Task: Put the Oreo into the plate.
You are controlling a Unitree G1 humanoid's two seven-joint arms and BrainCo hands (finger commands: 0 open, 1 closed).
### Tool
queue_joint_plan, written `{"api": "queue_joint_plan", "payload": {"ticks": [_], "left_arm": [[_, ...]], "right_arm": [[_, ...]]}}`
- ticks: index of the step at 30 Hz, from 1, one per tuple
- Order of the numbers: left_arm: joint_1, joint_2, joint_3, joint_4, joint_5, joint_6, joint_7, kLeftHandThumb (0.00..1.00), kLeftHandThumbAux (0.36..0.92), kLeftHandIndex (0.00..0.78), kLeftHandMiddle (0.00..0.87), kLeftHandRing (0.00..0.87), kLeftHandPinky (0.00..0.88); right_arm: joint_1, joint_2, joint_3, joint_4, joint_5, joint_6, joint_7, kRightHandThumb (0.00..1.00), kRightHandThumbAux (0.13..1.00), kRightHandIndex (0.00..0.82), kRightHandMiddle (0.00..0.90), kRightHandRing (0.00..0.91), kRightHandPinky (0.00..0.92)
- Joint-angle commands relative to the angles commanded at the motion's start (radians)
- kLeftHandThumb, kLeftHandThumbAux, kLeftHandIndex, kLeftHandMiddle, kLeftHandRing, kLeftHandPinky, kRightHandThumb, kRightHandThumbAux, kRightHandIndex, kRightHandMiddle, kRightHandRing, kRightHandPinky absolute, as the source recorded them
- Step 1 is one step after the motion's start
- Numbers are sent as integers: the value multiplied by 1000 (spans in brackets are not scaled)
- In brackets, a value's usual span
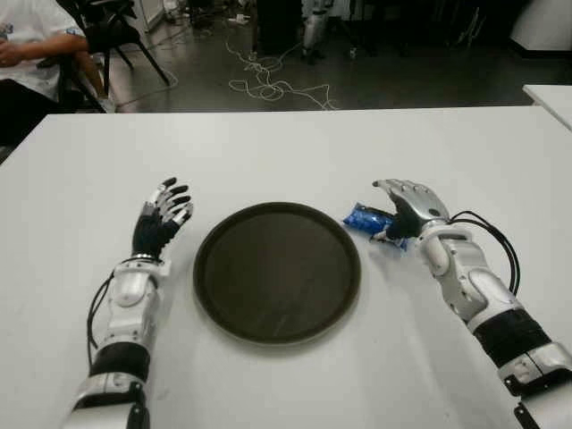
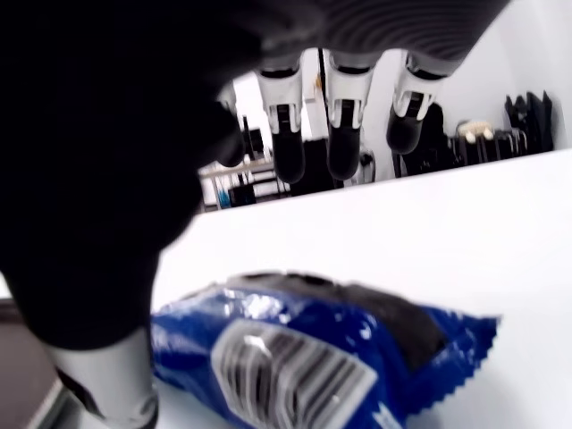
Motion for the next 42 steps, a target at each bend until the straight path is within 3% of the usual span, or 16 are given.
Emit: {"api": "queue_joint_plan", "payload": {"ticks": [8, 26, 42], "left_arm": [[2, 3, 0, -7, 6, 4, -2, 100, 715, 146, 218, 203, 190], [3, -2, -3, -29, 8, 35, 14, 84, 718, 130, 206, 191, 167], [16, 1, -11, -48, 16, 26, 19, 98, 720, 142, 220, 200, 177]], "right_arm": [[-25, 11, 32, 70, 16, -33, 39, 0, 761, 138, 159, 151, 108], [-96, 75, 50, 308, 53, -122, -12, 0, 756, 130, 140, 127, 96], [-112, 112, 14, 409, 138, -219, -73, 0, 772, 132, 110, 98, 77]]}}
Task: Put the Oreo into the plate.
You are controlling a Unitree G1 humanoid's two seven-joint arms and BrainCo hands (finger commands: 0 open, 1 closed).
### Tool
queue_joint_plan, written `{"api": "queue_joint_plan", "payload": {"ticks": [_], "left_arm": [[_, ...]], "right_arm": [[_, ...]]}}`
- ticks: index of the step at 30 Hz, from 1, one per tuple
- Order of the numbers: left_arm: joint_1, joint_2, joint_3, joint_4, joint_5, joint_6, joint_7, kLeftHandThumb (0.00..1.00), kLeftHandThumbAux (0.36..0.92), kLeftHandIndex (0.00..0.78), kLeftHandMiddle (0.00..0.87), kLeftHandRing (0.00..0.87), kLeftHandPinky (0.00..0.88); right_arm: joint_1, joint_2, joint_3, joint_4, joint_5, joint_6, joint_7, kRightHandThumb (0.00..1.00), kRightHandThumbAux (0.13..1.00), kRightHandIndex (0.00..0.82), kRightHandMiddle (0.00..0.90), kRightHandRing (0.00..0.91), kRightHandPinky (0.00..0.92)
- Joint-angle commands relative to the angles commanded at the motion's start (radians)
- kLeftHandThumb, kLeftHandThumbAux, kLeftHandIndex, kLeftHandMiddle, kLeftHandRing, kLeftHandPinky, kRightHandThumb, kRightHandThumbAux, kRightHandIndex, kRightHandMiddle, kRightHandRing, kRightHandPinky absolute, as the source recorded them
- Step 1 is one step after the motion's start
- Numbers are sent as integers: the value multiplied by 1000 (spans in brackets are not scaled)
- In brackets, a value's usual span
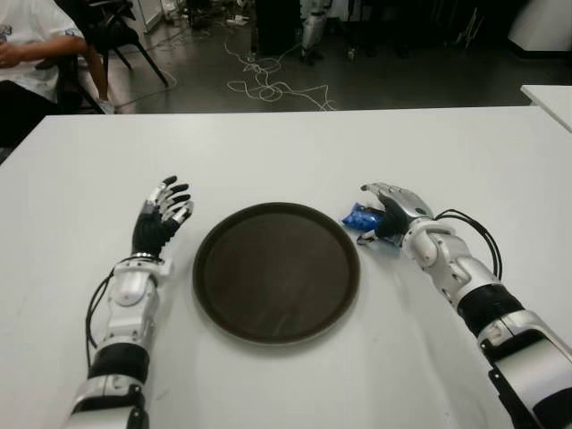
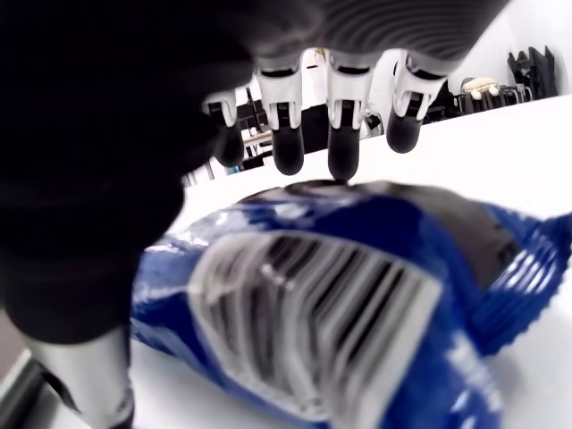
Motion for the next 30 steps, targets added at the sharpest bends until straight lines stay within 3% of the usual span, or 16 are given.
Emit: {"api": "queue_joint_plan", "payload": {"ticks": [11, 24, 28, 30], "left_arm": [[3, -2, 7, -1, -18, -8, -11, 114, 706, 138, 220, 198, 173], [15, -2, 3, -23, -10, -6, -4, 108, 722, 152, 224, 203, 183], [19, -5, 3, -34, -11, 2, -2, 106, 732, 159, 233, 208, 185], [19, -7, 3, -39, -13, 7, -3, 100, 731, 157, 234, 210, 188]], "right_arm": [[6, 23, -34, 37, 55, -53, -90, 0, 763, 130, 118, 110, 97], [11, 18, -42, 55, 79, -120, -125, 0, 779, 155, 167, 174, 186], [15, 10, -36, 34, 70, -108, -119, 0, 818, 149, 175, 189, 223], [16, 10, -33, 29, 63, -96, -125, 6, 870, 179, 220, 236, 267]]}}
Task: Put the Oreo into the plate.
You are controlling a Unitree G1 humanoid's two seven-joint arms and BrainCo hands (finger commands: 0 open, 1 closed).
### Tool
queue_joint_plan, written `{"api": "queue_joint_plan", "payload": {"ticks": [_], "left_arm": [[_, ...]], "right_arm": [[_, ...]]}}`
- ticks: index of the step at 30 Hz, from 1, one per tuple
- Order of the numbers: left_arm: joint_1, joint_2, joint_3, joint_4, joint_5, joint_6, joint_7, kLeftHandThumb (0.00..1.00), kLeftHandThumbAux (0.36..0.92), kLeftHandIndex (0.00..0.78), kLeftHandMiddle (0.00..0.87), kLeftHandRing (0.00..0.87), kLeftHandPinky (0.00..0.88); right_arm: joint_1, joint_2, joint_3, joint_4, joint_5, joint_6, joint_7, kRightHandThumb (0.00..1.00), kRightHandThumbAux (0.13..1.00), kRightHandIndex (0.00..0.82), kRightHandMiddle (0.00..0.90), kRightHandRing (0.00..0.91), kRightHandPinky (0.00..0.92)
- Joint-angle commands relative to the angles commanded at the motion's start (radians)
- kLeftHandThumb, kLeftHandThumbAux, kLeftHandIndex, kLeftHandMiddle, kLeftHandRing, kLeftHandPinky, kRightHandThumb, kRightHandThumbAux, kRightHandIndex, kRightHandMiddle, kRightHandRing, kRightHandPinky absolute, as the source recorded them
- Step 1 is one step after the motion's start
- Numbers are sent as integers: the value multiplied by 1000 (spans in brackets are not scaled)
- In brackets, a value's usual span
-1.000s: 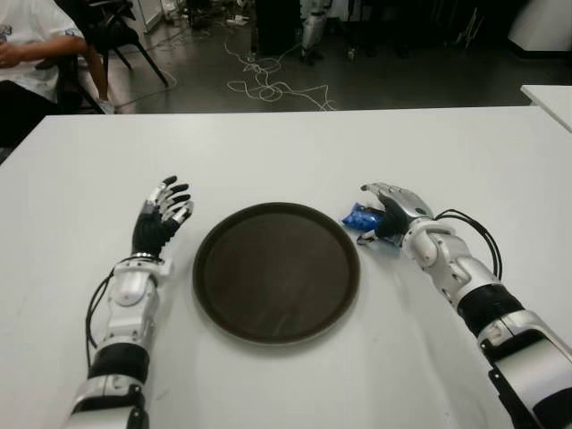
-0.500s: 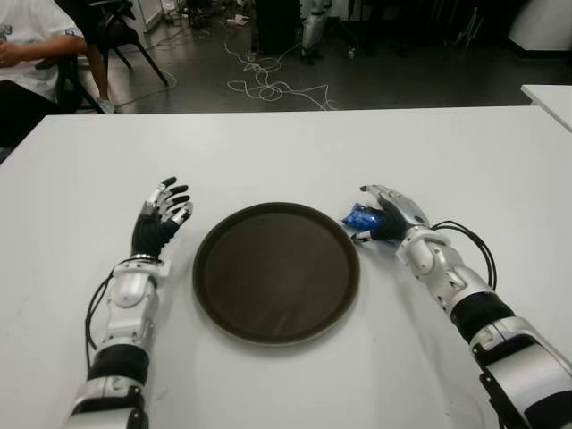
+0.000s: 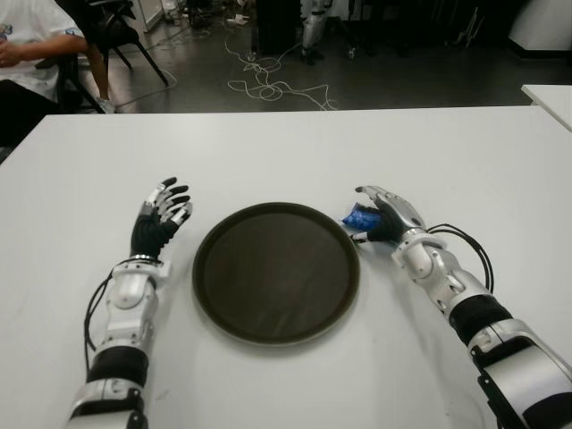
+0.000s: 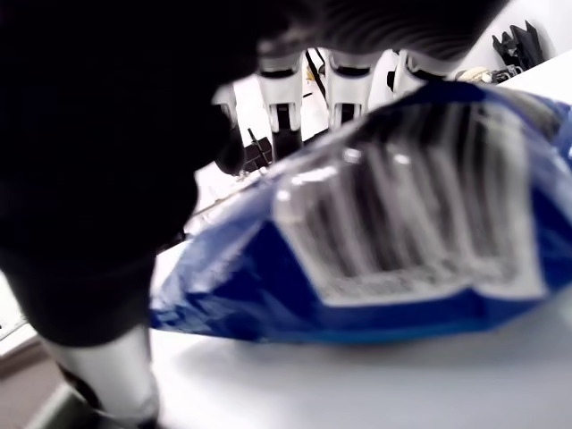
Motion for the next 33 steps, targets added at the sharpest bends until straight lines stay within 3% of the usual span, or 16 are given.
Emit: {"api": "queue_joint_plan", "payload": {"ticks": [9, 16, 17, 19, 22, 27, 33], "left_arm": [[5, -4, 2, -11, -3, 5, 1, 108, 734, 150, 225, 206, 186], [7, -4, 3, -11, 0, 2, 10, 116, 740, 145, 222, 201, 186], [7, -4, 3, -13, 1, 2, 10, 116, 742, 143, 222, 201, 183], [9, -4, 2, -14, 3, 1, 13, 117, 742, 142, 223, 200, 180], [9, -2, 0, -13, 4, -1, 13, 117, 741, 143, 224, 201, 188], [7, -1, 2, -9, -3, 0, 4, 117, 726, 146, 225, 206, 195], [9, -4, 5, -11, -13, -2, -4, 122, 714, 150, 224, 210, 195]], "right_arm": [[13, -2, -15, -39, 10, 12, -3, 197, 932, 313, 379, 381, 399], [26, -5, -33, -47, 26, -39, -31, 256, 934, 385, 455, 437, 465], [27, -4, -35, -44, 27, -50, -38, 413, 863, 398, 482, 463, 491], [30, -7, -36, -42, 28, -72, -55, 550, 801, 409, 513, 498, 522], [34, -11, -35, -46, 25, -88, -66, 648, 756, 419, 560, 558, 569], [36, -14, -32, -50, 19, -107, -83, 687, 737, 423, 599, 602, 602], [43, -21, -29, -62, 14, -129, -97, 694, 733, 423, 586, 589, 579]]}}
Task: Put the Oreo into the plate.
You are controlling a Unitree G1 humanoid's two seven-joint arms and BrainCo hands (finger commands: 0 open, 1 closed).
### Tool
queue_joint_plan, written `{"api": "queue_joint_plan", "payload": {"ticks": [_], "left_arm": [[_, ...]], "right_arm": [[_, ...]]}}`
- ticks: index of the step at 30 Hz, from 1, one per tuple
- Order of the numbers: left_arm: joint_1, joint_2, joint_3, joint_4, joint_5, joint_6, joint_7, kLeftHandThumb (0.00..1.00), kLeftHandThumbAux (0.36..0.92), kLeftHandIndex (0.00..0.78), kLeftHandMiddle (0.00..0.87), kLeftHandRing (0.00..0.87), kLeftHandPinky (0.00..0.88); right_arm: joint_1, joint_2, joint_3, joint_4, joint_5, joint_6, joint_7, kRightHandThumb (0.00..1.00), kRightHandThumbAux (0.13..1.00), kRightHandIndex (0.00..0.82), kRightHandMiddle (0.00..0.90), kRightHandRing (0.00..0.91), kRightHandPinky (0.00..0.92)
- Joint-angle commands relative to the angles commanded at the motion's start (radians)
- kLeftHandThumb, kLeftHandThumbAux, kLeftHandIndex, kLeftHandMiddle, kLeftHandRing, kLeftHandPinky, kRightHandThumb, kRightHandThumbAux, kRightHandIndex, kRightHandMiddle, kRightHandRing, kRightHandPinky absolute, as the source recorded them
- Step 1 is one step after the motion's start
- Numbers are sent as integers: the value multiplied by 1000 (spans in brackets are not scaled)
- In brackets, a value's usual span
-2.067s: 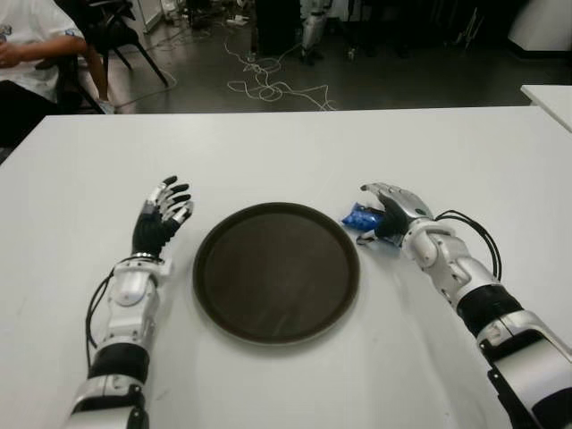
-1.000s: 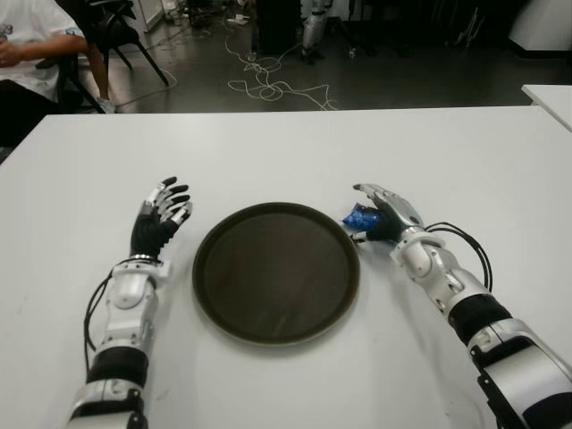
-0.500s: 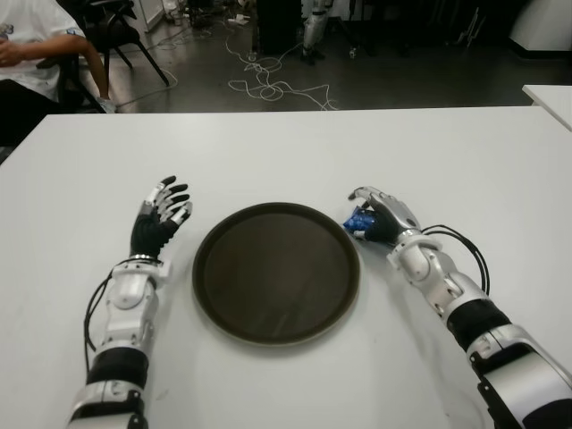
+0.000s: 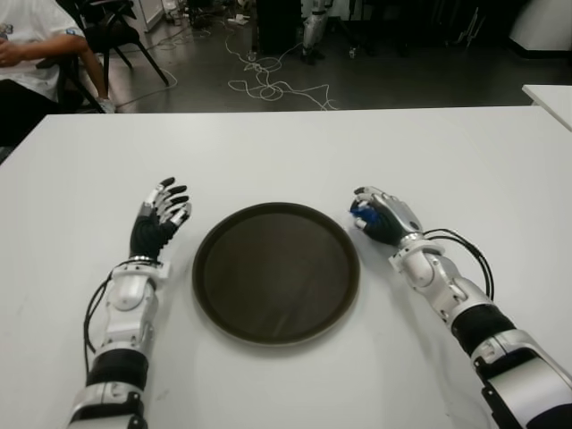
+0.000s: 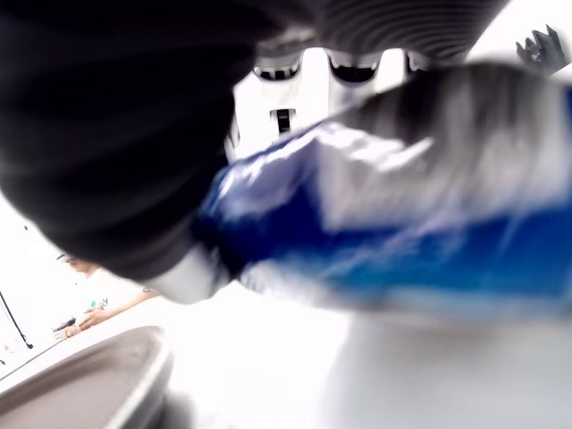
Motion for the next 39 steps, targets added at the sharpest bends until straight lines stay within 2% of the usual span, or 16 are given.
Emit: {"api": "queue_joint_plan", "payload": {"ticks": [14, 17, 23, 39], "left_arm": [[6, -1, 3, -11, 2, 13, 8, 118, 716, 134, 219, 204, 185], [5, 0, 2, -9, 7, 13, 11, 116, 712, 133, 216, 203, 186], [6, 3, -2, -6, 17, 7, 16, 121, 714, 139, 220, 203, 193], [4, 0, -7, 0, 19, 6, 13, 118, 716, 147, 227, 207, 195]], "right_arm": [[7, -8, -3, -14, -8, -17, -14, 696, 734, 423, 535, 515, 545], [6, -8, -6, -10, -4, -25, -15, 697, 733, 424, 567, 566, 596], [6, -9, -9, -8, -1, -37, -15, 698, 731, 425, 612, 626, 642], [0, -16, -5, 1, -13, -24, -15, 697, 731, 427, 674, 683, 692]]}}
